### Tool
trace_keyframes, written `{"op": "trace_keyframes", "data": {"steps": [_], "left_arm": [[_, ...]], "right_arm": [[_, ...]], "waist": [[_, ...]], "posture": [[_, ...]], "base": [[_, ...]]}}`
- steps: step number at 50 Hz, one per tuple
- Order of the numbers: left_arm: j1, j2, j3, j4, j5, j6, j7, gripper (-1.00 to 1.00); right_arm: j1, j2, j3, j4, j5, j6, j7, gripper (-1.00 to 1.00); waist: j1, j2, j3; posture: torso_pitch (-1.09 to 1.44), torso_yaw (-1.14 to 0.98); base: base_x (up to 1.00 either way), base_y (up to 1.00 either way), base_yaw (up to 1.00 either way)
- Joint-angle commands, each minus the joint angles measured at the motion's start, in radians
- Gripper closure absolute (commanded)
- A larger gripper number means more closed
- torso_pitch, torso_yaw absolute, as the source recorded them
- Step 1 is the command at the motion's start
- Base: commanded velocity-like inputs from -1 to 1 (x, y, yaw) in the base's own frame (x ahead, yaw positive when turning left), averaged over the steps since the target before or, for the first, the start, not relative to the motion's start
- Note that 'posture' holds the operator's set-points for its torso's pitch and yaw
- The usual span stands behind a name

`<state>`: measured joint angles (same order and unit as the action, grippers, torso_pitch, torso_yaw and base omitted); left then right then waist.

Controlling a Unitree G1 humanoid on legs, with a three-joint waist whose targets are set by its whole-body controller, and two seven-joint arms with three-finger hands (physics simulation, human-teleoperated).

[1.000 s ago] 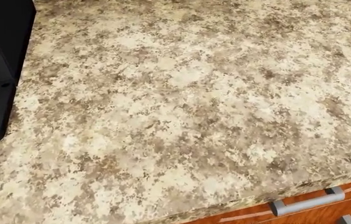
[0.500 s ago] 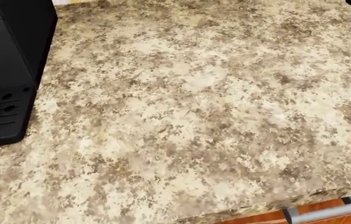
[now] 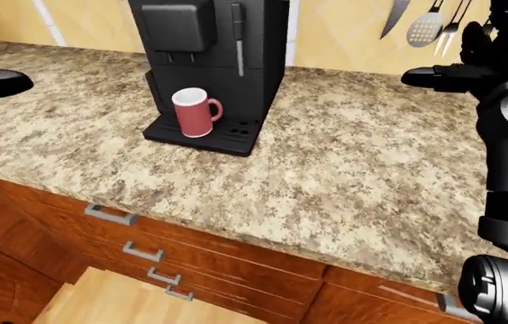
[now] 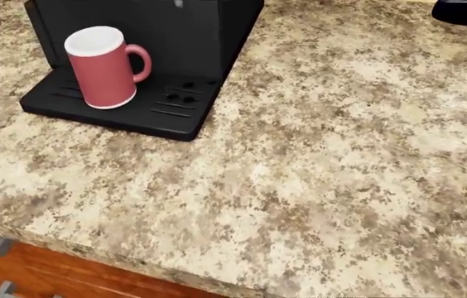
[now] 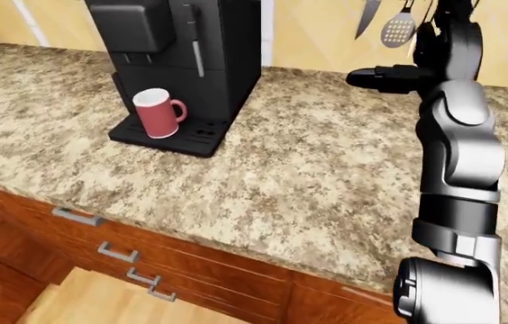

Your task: Pick the mug from under the coffee machine dispenser and place it on the counter.

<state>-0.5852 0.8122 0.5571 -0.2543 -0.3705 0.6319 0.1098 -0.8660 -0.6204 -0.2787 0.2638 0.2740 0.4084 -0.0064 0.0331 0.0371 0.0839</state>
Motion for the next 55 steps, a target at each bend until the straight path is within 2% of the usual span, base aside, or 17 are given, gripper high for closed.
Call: {"op": "trace_keyframes", "data": {"steps": [1, 3, 5, 6, 7, 11, 20, 37, 43, 47, 51, 52, 55], "left_arm": [[-0.025, 0.013, -0.015, -0.027, -0.009, -0.025, -0.01, -1.0], [-0.025, 0.013, -0.015, -0.027, -0.01, -0.023, -0.01, -1.0], [-0.022, 0.009, -0.015, -0.029, -0.015, -0.02, -0.01, -1.0], [-0.022, 0.008, -0.016, -0.029, -0.014, -0.021, -0.01, -1.0], [-0.026, 0.008, -0.019, -0.029, -0.013, -0.021, -0.008, -1.0], [-0.029, -0.001, -0.031, -0.04, -0.004, -0.008, -0.003, -1.0], [-0.033, -0.026, -0.037, -0.072, -0.022, 0.119, 0.042, -1.0], [-0.033, -0.12, -0.063, -0.164, 0.033, 0.19, 0.144, -1.0], [-0.046, -0.193, -0.067, -0.222, 0.007, 0.271, 0.242, -1.0], [-0.04, -0.234, -0.096, -0.25, 0.011, 0.31, 0.299, -1.0], [-0.029, -0.282, -0.1, -0.27, -0.005, 0.333, 0.342, -1.0], [-0.035, -0.302, -0.085, -0.272, -0.025, 0.357, 0.363, -1.0], [-0.02, -0.315, -0.106, -0.285, -0.031, 0.351, 0.384, -1.0]], "right_arm": [[-0.041, -0.037, -0.037, -0.032, -0.022, -0.033, -0.024, -1.0], [-0.042, -0.042, -0.028, -0.023, -0.049, -0.052, -0.024, -1.0], [-0.047, -0.033, -0.035, -0.018, -0.052, -0.039, -0.036, -1.0], [-0.048, -0.033, -0.036, -0.02, -0.051, -0.035, -0.037, -1.0], [-0.049, -0.034, -0.036, -0.022, -0.055, -0.028, -0.044, -1.0], [-0.061, -0.03, -0.056, -0.038, 0.003, 0.055, -0.062, -1.0], [-0.047, -0.048, -0.052, -0.063, 0.039, 0.097, -0.048, -1.0], [-0.036, -0.046, -0.051, -0.105, 0.021, 0.127, -0.023, -1.0], [-0.032, -0.047, -0.054, -0.108, 0.023, 0.126, -0.025, -1.0], [-0.031, -0.048, -0.054, -0.105, 0.022, 0.122, -0.025, -1.0], [-0.032, -0.05, -0.054, -0.098, 0.021, 0.117, -0.022, -1.0], [-0.032, -0.05, -0.054, -0.097, 0.022, 0.117, -0.021, -1.0], [-0.031, -0.05, -0.053, -0.092, 0.019, 0.112, -0.02, -1.0]], "waist": [[-0.021, 0.002, -0.019], [-0.019, -0.019, -0.012], [-0.011, -0.061, -0.023], [-0.003, -0.069, -0.027], [-0.011, -0.042, -0.023], [-0.025, -0.03, -0.043], [-0.036, -0.014, -0.053], [-0.036, -0.029, -0.057], [-0.035, -0.029, -0.057], [-0.035, -0.03, -0.056], [-0.035, -0.032, -0.055], [-0.036, -0.032, -0.055], [-0.036, -0.033, -0.055]], "posture": [[0.0, 0.0], [0.0, 0.0], [0.0, 0.0], [0.0, 0.0], [0.0, 0.0], [0.0, 0.0], [0.0, 0.0], [0.0, 0.0], [0.0, 0.0], [0.0, 0.0], [0.0, 0.0], [0.0, 0.0], [0.0, 0.0]], "base": [[0.0, 0.0, 0.0], [0.0, 0.0, 0.0], [0.0, 0.0, 0.0], [0.0, 0.0, 0.0], [0.0, 0.0, 0.0], [0.0, 0.0, 0.0], [0.0, 0.0, 0.0], [0.0, 0.0, 0.0], [0.0, 0.0, 0.0], [0.0, 0.0, 0.0], [0.0, 0.0, 0.0], [0.0, 0.0, 0.0], [0.0, 0.0, 0.0]]}}
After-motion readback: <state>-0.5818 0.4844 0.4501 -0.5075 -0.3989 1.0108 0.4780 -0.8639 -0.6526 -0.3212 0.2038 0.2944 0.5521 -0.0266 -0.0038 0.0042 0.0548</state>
